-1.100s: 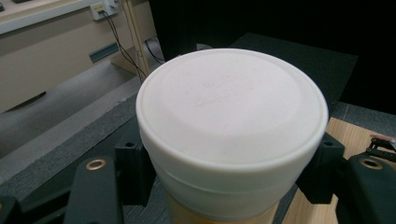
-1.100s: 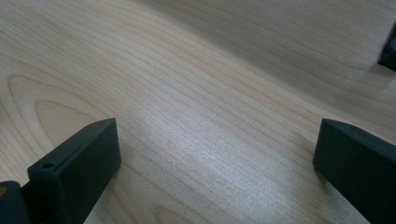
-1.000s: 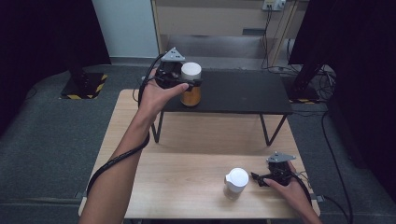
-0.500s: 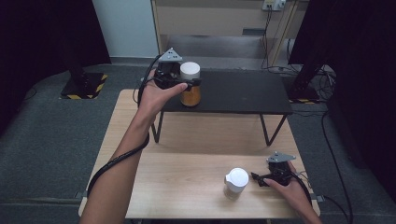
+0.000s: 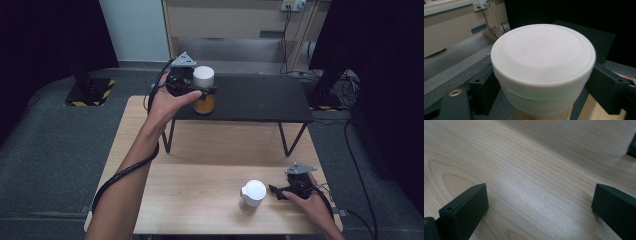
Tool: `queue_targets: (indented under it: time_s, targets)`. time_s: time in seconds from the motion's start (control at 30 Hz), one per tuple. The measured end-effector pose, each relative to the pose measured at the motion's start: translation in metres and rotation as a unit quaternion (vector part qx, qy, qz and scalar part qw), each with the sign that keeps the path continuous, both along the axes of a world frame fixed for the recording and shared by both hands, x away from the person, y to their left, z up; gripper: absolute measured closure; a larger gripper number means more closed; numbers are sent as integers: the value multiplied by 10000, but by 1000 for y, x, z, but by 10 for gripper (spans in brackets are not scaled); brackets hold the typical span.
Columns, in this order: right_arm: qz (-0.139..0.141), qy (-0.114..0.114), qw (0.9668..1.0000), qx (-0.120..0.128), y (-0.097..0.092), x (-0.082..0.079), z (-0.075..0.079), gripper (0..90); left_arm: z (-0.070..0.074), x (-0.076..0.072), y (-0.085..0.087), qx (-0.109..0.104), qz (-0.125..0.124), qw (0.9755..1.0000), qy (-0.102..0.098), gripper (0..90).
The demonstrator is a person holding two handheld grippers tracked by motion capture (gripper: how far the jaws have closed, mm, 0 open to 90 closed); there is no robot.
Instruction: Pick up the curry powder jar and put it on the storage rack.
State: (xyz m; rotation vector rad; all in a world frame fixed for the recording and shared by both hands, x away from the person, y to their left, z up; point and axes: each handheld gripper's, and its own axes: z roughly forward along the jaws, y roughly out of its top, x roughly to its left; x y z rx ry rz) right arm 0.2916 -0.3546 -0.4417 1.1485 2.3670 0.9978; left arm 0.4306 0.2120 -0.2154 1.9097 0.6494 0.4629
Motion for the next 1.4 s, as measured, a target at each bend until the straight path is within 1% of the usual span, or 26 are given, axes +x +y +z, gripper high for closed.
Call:
queue_targets:
  time_s: [0.07,0.17,0.2,0.33,0.43,0.5,0.57,0.67,0.8,0.87,0.9,1.0,1.1,1.23,1.4]
  targets:
    - [1,0,10000,-1,0,0,0,16,1,-4,-1,55,76,10000,-2,93]
    - [0,0,10000,-1,0,0,0,15,2,-9,3,15,163,9999,0,55]
    - [1,-1,10000,0,0,0,0,16,2,-11,4,10,187,9998,-28,47]
    - [1,1,10000,-1,0,0,0,16,5,-20,6,98,213,9997,-105,40]
    - [-3,2,10000,1,0,0,0,15,4,-24,9,75,245,9996,-90,39]
    - [-5,3,10000,1,0,0,0,16,5,-29,10,127,288,9994,-123,39]
    - [-5,4,10000,2,0,0,0,15,3,-32,13,83,293,9995,-105,36]
    - [-5,5,10000,1,0,0,0,16,3,-39,15,109,299,9993,-179,28]
    - [-5,4,10000,2,0,0,0,15,2,-48,17,63,270,9993,-235,26]
    - [-6,4,10000,1,0,0,0,16,-1,-50,20,-76,236,9995,-202,22]
    - [-5,4,10000,2,0,0,0,15,-1,-53,20,-83,255,9994,-196,22]
    - [-10,11,10000,2,0,0,0,16,-5,-58,21,-81,275,9994,-211,18]
    - [-6,13,10000,1,0,0,0,16,-8,-66,21,1,331,9992,-244,18]
    - [-7,13,10000,-1,0,0,0,16,-16,-74,23,-45,298,9992,-252,19]
    - [-7,13,10000,-1,0,0,0,16,-28,-87,22,39,232,9994,-251,18]
